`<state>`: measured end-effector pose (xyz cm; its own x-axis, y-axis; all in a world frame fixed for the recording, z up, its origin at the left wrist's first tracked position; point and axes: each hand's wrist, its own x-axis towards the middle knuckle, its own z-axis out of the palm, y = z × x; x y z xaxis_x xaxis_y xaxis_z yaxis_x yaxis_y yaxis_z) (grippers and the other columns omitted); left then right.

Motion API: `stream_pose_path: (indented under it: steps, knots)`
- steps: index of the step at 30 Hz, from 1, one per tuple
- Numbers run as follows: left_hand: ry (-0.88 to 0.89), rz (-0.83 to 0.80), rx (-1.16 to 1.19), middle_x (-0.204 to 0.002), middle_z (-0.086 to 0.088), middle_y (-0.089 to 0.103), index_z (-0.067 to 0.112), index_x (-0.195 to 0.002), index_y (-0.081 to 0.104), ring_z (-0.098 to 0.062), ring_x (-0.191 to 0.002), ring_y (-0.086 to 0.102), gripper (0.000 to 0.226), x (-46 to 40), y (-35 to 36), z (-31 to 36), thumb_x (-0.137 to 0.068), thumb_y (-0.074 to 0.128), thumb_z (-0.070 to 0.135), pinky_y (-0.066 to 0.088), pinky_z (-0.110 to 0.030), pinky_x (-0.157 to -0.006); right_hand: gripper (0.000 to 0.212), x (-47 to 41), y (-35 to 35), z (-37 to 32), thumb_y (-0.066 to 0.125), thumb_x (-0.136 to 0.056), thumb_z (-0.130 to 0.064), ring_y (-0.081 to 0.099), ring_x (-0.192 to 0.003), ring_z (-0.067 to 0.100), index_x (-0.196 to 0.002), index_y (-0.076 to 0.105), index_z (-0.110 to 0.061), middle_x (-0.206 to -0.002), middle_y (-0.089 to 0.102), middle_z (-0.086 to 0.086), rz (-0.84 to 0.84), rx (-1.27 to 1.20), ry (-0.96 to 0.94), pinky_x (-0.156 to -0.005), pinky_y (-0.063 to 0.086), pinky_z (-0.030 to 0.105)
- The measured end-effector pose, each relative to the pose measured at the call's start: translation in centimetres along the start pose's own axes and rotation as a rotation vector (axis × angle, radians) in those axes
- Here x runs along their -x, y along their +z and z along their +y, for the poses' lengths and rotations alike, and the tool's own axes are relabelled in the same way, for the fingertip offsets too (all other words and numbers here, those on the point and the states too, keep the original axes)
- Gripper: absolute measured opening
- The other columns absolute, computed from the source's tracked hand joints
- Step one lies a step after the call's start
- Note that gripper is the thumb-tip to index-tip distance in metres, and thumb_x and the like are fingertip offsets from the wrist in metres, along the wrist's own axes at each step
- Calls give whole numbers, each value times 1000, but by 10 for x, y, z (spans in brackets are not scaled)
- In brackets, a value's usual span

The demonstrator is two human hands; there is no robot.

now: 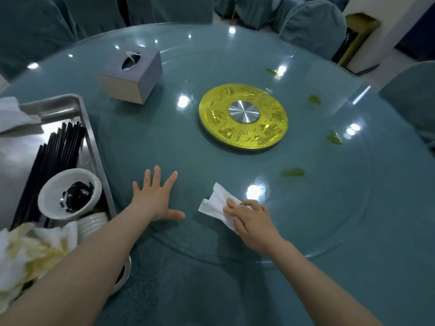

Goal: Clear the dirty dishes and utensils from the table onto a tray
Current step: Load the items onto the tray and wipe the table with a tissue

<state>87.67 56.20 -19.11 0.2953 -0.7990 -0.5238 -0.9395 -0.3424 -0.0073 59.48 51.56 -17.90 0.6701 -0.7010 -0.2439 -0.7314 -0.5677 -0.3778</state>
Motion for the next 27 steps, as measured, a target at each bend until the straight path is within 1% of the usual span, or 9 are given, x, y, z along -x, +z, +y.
stream_pose_path:
  steps: [3,6,10,14,17,19,22,24,27]
  knots:
    - [1,-5,18,-154,-11,-33,42,-143,-27,-35,-144,-22,129,2,-2,3,-56,57,87,5,-63,-112,42,8,-11,7,35,-94,-17,33,-123,15,-128,53,-34,-149,34,-21,-83,-155,28,-105,30,33]
    - [-2,-5,20,-154,-10,-32,42,-144,-25,-34,-143,-24,126,7,-4,3,-59,57,85,5,-62,-113,50,13,-16,18,37,-90,-7,32,-109,10,-130,53,-32,-149,34,-21,-133,-110,36,-98,38,29]
    - [12,110,-29,-152,-11,-36,41,-145,-24,-32,-143,-25,123,14,-6,8,-63,60,80,4,-61,-113,50,39,-4,43,45,-88,-1,44,-116,22,-129,59,-27,-144,46,-13,23,-16,53,-98,38,28]
    - [73,248,-91,-153,-11,-34,40,-149,-10,-29,-145,-21,105,28,-6,20,-76,61,66,6,-56,-115,25,65,-5,60,60,-78,2,59,-93,33,-99,72,-5,-106,71,6,258,-34,122,-82,47,36]
    - [67,291,-5,-158,-10,-21,29,-153,1,-26,-147,-12,86,44,2,31,-90,59,41,9,-48,-118,13,80,-13,70,64,-70,9,50,-64,28,-65,62,-3,-67,64,8,399,-32,201,-59,37,33]
    - [73,281,70,-160,-10,-14,18,-154,1,-25,-148,-7,82,55,9,40,-93,54,36,11,-43,-119,18,90,-15,73,66,-67,12,51,-66,30,-60,59,-3,-61,61,8,476,-15,286,-60,35,31]
    - [57,205,172,-160,-12,-11,8,-152,-7,-26,-148,-4,95,66,18,62,-91,54,49,10,-40,-119,8,95,-14,70,69,-70,9,61,-77,37,-68,67,2,-70,68,13,508,47,261,-71,51,40]
    - [0,121,209,-159,-16,-14,3,-149,-13,-28,-148,-7,114,69,22,77,-83,56,64,9,-42,-118,9,95,-10,68,64,-83,-1,59,-79,34,-76,66,3,-78,67,14,439,28,237,-80,47,39]
    - [-79,-7,201,-155,-21,-22,-4,-146,-18,-33,-146,-14,132,69,24,90,-72,58,74,7,-46,-118,14,96,-2,73,60,-89,-7,55,-75,32,-77,64,-1,-78,61,7,403,-5,239,-71,36,32]
